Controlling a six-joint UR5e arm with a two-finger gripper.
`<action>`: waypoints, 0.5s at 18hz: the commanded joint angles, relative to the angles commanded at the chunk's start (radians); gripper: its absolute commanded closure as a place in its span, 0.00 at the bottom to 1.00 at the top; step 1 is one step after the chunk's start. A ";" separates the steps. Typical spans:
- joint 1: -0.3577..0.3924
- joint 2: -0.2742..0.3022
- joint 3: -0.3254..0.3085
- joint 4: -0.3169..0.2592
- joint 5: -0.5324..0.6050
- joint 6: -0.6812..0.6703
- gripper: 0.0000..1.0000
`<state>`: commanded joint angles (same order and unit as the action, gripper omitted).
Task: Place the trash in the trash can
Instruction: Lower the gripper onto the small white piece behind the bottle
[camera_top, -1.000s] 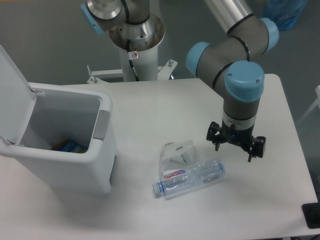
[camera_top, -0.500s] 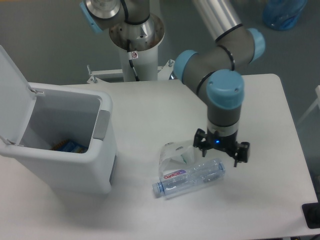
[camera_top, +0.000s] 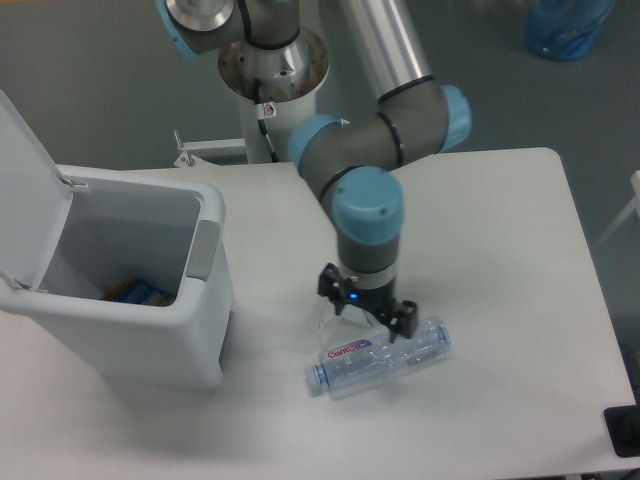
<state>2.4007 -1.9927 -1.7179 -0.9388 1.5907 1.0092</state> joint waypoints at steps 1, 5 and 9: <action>0.000 0.002 -0.020 0.000 0.005 0.021 0.00; -0.020 0.008 -0.066 0.000 0.087 0.091 0.03; -0.021 0.005 -0.071 0.000 0.081 0.091 0.84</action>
<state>2.3792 -1.9880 -1.7886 -0.9388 1.6721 1.0999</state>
